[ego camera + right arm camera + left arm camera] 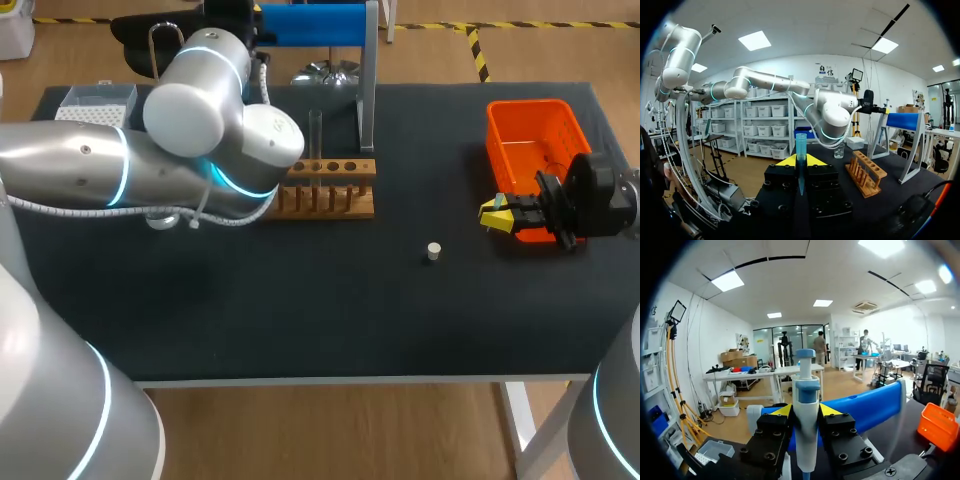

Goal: Invert the test tube, pick up the pipette, mount the tip to pipette, aspirate from beaker and dispense into the tube, eject the tip, return the pipette, and cap with the stopper.

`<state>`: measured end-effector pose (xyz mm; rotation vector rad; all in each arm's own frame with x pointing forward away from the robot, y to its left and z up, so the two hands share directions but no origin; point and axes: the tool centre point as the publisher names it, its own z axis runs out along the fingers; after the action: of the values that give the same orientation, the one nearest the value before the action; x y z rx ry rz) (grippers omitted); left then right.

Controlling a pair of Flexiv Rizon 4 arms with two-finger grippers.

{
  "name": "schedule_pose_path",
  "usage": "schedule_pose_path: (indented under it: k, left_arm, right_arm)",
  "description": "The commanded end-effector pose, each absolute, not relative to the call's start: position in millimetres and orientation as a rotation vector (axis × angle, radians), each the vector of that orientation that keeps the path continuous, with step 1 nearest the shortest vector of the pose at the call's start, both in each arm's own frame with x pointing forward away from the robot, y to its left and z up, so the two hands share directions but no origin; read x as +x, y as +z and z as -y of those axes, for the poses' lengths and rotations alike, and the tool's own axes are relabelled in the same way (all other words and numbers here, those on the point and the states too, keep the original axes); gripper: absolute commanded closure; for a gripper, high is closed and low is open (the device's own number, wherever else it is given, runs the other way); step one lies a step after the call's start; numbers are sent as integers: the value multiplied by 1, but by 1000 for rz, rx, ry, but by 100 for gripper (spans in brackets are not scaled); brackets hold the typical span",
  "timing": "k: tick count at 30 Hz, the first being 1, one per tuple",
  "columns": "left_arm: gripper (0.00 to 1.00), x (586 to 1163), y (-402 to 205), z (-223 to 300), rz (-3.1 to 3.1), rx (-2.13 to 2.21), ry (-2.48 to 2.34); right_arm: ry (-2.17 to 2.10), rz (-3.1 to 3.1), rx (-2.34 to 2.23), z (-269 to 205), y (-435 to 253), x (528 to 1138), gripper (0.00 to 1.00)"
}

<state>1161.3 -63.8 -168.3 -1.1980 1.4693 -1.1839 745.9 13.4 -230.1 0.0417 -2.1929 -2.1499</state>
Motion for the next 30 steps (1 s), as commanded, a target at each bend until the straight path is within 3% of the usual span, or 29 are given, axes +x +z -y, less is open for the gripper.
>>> schedule_pose_path:
  k: [1,20,30]
  left_arm:
    - [100,1140,-152,55,-1532,-1190,-1221]
    - [100,1020,-99,66,-1825,-896,-1523]
    - [100,1020,-99,66,-1825,-896,-1523]
  right_arm:
    - [-2149,2198,39,-14,-229,744,100]
    - [-2149,2198,39,-14,-229,744,100]
    - [-2149,2198,39,-14,-229,744,100]
